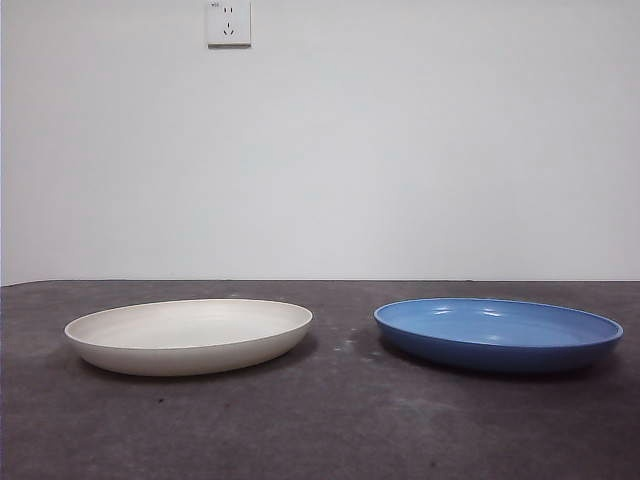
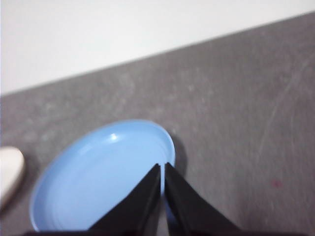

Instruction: Pick up the white plate, put it on the blue plate, put it on desk

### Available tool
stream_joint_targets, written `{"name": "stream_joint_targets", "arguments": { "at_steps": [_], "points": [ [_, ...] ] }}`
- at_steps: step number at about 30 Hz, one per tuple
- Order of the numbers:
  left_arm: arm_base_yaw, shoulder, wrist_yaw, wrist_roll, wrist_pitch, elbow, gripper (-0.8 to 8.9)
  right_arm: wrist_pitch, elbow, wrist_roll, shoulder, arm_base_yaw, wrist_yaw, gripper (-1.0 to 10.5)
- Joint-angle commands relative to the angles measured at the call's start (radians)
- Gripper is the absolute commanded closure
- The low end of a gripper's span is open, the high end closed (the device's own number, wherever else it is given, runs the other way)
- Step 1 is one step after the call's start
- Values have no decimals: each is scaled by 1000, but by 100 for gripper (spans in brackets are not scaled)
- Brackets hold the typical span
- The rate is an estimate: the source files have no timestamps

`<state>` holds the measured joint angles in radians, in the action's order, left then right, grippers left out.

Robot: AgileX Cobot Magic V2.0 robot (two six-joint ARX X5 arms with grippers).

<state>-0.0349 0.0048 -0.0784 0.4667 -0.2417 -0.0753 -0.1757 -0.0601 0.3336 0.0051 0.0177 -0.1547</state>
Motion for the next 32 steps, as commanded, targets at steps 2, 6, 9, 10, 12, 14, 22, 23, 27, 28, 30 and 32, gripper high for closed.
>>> {"name": "stream_joint_targets", "arguments": {
  "at_steps": [2,6,9,10,12,14,22,23,27,28,30,32],
  "points": [
    [-1,11,-11,24,-27,-89,804,11,-73,27,0,-2,-1,939],
    [-1,56,-31,13,-86,-186,804,-25,-164,26,19,-2,2,939],
    [-1,111,-54,-18,-119,-261,804,-63,-244,18,65,-2,2,939],
    [-1,130,-62,-30,-132,-284,804,-76,-269,14,84,-2,1,939],
    [-1,177,-89,-60,-163,-338,804,-114,-328,10,130,-2,-3,939],
    [-1,232,-126,-103,-202,-397,804,-174,-397,-19,192,-1,-6,939],
    [-1,468,-262,-288,-379,-620,804,-445,-679,-193,457,0,-132,939],
    [0,496,-287,-306,-400,-644,804,-487,-715,-213,493,0,-162,939],
    [11,596,-390,-369,-497,-731,804,-661,-842,-297,626,0,-283,939],
    [18,615,-407,-385,-522,-749,804,-697,-865,-320,651,2,-300,939],
    [40,652,-420,-413,-578,-785,804,-768,-908,-367,697,13,-328,939],
    [65,677,-421,-433,-620,-813,804,-813,-931,-390,728,27,-339,939]
  ]
}}
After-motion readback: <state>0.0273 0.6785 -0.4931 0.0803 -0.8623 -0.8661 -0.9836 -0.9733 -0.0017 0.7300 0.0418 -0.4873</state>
